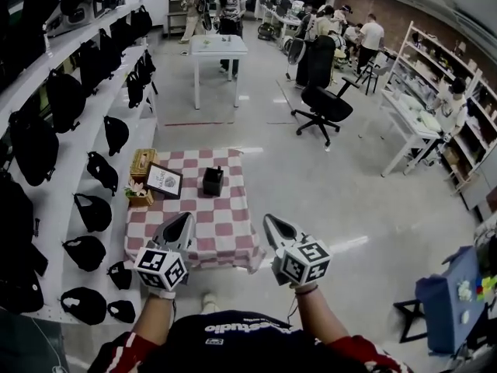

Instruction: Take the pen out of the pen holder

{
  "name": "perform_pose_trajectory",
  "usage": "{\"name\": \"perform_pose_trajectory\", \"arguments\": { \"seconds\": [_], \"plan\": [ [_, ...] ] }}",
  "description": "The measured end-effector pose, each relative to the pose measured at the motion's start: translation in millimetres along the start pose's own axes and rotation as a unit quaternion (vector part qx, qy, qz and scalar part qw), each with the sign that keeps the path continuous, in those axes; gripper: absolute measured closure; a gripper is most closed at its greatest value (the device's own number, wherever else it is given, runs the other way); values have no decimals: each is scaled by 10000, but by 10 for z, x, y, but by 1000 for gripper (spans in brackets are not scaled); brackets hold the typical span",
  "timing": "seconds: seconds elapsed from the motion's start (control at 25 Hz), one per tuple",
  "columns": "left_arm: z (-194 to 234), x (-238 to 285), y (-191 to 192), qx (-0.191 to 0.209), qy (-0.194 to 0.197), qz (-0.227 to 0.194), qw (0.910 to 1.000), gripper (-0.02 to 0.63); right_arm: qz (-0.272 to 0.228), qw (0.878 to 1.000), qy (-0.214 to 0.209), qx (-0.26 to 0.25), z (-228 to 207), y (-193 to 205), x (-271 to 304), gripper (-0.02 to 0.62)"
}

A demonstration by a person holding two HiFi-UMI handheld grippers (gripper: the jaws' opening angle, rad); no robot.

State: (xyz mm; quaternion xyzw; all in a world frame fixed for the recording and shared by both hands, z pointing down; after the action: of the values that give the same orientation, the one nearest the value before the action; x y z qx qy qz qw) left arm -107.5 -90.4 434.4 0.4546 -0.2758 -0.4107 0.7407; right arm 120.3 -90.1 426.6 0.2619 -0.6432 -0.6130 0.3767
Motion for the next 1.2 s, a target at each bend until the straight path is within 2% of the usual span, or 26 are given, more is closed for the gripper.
{"name": "perform_pose_trajectory", "arguments": {
  "seconds": [0.52,0.88,1.2],
  "plan": [
    [604,510,-334,62,212,191,9996,600,186,9994,270,-70,-130,-93,791,591],
    [817,731,-412,-2,563,225,9982,600,228,9985,503,-51,-134,-114,1002,591],
    [966,751,-357,-183,489,272,9983,600,354,9984,427,-98,-115,-124,1123,592]
  ]
}}
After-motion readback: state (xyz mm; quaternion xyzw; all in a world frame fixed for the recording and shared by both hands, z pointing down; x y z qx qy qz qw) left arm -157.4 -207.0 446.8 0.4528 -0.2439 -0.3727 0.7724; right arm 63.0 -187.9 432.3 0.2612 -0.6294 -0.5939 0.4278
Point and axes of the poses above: the fingertips, and each gripper's own axes: x forward along the fingers, z to its left, y out of its underside, the point moved 3 cm from there along -x, backward along the fingers, and after that the axes turned 14 degrees about -x, right-handed, at the moved point
